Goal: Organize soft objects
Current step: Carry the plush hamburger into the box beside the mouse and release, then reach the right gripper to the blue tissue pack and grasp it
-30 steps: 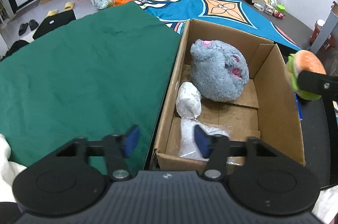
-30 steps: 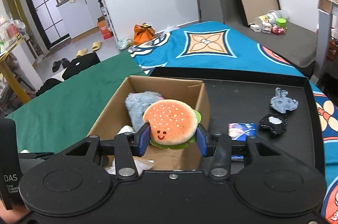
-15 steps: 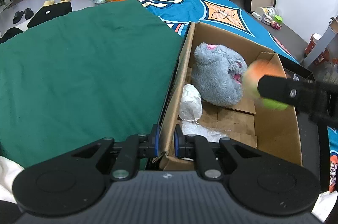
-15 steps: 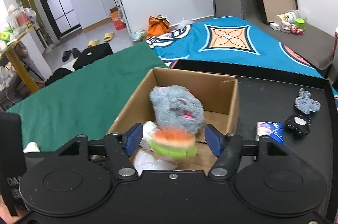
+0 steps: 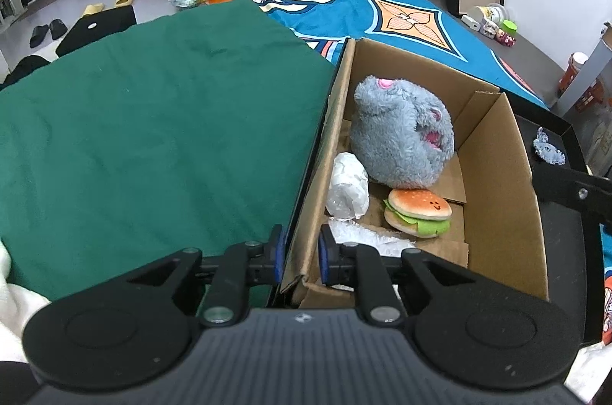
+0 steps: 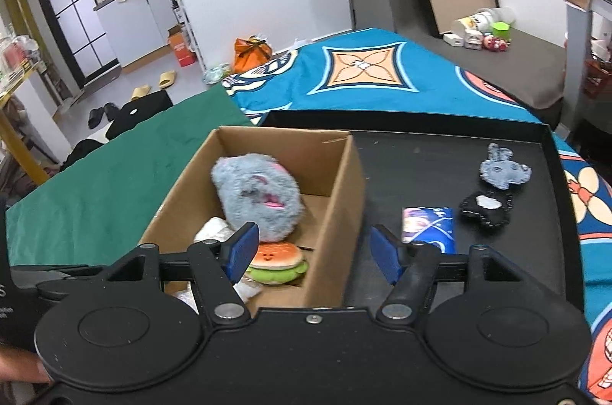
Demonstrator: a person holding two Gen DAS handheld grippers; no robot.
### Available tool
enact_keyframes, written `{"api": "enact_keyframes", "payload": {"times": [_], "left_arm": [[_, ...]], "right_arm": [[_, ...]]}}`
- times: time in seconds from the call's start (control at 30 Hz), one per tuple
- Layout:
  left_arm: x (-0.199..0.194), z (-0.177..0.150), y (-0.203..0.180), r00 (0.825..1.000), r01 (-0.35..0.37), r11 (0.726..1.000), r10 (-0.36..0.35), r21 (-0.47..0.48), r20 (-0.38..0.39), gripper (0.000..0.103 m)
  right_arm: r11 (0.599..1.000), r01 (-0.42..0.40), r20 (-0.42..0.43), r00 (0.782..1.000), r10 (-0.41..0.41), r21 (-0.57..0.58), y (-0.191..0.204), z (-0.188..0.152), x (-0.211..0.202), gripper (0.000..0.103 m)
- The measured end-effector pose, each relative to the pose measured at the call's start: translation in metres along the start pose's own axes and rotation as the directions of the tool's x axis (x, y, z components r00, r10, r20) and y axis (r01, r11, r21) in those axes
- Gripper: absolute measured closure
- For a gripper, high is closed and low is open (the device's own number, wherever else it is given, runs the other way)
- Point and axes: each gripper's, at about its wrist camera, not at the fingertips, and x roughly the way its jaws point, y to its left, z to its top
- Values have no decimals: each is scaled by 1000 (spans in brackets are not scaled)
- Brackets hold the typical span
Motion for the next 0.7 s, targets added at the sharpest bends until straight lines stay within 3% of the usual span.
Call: {"api": "enact_keyframes", "payload": {"times": [0.23,0.33,0.5,0.7], "left_arm": [[-4,3,-8,1000,-23,1000,23,19,-14,85],[-4,4,-12,999,-34,999,35,29,-17,78],[-4,6,-21,997,-76,996,77,52,-21,55],[-2,9,-35,992,-117,989,120,94,-26,42]], "right_arm": [[1000,6,15,1000,-6,30,-20,-1,-5,39],[999,5,20,1000,-6,42,-28,-1,-6,39],[997,6,22,1000,-8,79,-45,-4,-3,39],[993,22,19,1000,-25,117,-69,-11,7,32]]}}
